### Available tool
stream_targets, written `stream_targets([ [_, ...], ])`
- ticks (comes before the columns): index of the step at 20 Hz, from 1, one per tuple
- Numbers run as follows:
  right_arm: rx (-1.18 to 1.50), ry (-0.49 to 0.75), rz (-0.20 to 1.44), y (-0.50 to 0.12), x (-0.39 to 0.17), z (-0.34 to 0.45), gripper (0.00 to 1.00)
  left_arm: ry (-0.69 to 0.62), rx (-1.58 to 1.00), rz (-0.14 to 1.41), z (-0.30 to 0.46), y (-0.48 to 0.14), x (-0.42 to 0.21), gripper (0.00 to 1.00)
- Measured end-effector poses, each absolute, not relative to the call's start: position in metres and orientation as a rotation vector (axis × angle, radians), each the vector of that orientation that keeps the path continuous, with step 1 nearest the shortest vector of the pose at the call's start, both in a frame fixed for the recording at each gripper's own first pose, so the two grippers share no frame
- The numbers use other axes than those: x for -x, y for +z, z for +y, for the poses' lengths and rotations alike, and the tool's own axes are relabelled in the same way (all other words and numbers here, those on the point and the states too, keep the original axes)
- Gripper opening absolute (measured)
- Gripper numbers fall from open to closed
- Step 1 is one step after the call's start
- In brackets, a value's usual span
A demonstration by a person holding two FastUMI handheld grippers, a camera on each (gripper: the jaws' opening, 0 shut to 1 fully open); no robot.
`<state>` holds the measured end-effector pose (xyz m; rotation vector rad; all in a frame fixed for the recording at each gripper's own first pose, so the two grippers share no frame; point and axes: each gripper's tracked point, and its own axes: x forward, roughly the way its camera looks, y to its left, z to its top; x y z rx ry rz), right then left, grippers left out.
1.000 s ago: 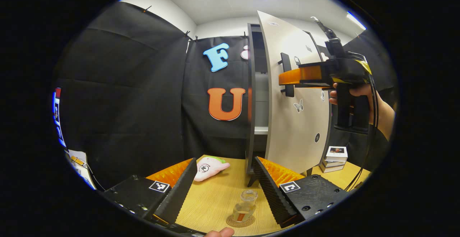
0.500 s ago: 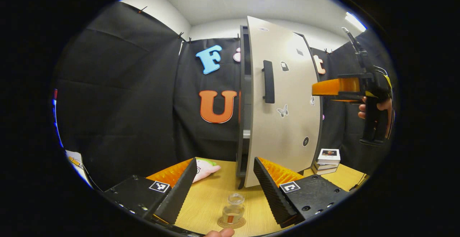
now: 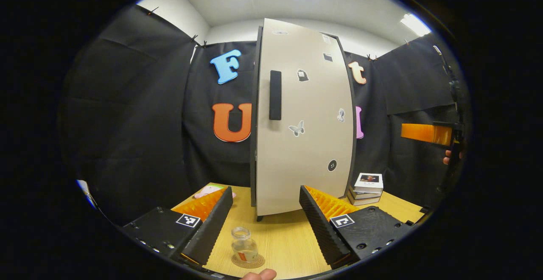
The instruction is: Open the cabinet door with the right hand, grasp the bottle in the cabinet with the left hand and place it on the coaster, then close the cabinet door with the right hand.
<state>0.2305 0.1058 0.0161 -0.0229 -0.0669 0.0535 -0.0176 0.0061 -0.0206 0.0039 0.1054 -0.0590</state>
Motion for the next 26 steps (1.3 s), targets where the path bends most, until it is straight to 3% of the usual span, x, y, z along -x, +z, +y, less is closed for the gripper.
stream_targets([
  [7, -0.013, -0.041, -0.021, -0.009, -0.219, 0.06, 0.99, -0.084, -0.015, 0.064, -0.019, -0.004, 0.001, 0.95],
  [26, -0.001, 0.048, -0.041, -0.002, -0.232, 0.08, 0.99, -0.069, -0.016, 0.014, -0.023, 0.002, -0.012, 0.95],
])
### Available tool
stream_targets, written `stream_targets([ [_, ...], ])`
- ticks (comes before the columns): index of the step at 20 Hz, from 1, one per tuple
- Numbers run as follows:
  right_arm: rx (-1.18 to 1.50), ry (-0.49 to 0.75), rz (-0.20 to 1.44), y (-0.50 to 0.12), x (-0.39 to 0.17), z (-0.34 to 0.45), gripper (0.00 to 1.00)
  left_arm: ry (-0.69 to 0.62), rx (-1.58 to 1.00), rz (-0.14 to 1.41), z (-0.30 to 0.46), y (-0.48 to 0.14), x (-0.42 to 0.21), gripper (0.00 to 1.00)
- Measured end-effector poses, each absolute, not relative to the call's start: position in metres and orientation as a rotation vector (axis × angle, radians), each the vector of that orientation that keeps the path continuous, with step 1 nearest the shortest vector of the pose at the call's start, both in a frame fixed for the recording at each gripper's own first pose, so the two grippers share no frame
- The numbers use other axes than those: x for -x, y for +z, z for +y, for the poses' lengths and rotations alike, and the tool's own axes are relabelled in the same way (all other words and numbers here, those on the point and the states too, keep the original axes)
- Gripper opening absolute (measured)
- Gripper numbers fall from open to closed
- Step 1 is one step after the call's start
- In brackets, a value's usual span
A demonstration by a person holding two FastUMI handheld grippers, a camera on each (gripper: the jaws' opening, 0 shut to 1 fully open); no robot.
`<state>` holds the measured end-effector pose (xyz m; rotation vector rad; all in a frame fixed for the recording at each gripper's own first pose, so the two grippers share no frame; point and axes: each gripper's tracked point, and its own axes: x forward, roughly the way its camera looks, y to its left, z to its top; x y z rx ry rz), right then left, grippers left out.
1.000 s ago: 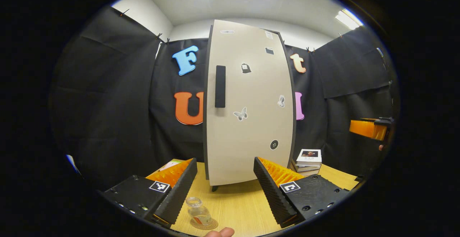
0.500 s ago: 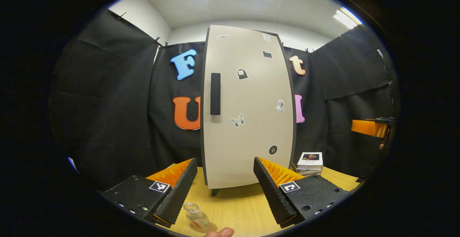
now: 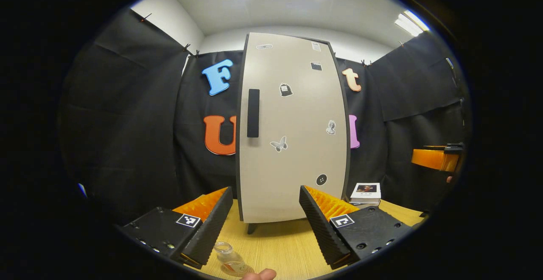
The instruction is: Open the cabinet door with the right hand, grasp the bottle in the cabinet with the left hand and place it on the coaster, then close the cabinet door with the right hand.
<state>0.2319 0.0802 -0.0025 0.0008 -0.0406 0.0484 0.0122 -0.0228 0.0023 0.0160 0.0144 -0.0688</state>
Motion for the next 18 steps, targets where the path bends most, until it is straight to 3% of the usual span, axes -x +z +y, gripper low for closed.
stream_targets([
  [18, -0.023, 0.048, -0.021, -0.014, -0.239, 0.079, 0.99, -0.071, -0.015, 0.011, -0.023, 0.0, -0.016, 0.95],
])
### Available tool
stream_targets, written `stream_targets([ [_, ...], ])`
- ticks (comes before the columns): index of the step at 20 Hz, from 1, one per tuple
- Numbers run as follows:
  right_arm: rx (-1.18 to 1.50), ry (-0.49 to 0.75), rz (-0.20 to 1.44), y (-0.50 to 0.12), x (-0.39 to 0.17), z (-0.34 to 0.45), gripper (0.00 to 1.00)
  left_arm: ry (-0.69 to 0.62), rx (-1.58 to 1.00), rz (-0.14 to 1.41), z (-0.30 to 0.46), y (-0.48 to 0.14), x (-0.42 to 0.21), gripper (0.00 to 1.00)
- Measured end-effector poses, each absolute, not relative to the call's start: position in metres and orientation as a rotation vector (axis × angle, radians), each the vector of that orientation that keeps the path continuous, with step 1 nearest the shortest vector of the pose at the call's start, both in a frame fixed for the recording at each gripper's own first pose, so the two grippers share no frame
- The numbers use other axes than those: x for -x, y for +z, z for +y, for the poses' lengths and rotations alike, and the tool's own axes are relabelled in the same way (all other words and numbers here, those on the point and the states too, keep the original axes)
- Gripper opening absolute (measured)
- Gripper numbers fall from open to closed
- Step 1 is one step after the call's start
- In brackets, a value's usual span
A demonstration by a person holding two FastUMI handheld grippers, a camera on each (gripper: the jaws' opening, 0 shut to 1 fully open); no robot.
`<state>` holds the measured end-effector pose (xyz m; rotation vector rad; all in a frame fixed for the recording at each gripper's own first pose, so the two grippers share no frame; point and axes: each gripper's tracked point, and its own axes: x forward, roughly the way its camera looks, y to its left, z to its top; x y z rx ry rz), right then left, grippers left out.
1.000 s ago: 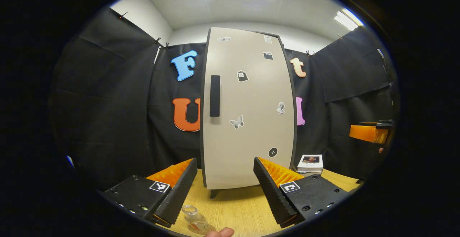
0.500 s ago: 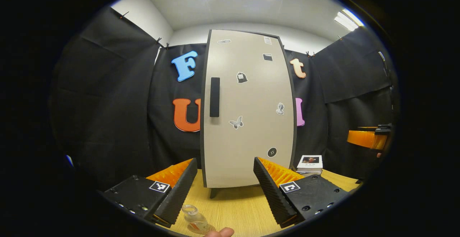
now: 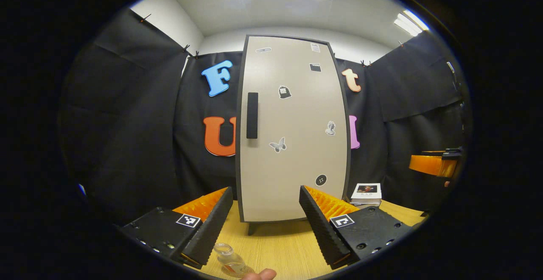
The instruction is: Open the cabinet door with the right hand, grasp the bottle in the cabinet with the left hand and place it on the coaster, then close the cabinet door with the right hand.
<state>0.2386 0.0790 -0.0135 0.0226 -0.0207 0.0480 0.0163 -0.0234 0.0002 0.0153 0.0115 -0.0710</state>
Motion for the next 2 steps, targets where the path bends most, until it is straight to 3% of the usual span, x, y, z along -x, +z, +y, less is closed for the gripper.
stream_targets([
  [2, -0.027, 0.05, -0.022, -0.0123, -0.2396, 0.0792, 0.99, -0.068, -0.014, 0.009, -0.0226, 0.0007, -0.0177, 0.95],
])
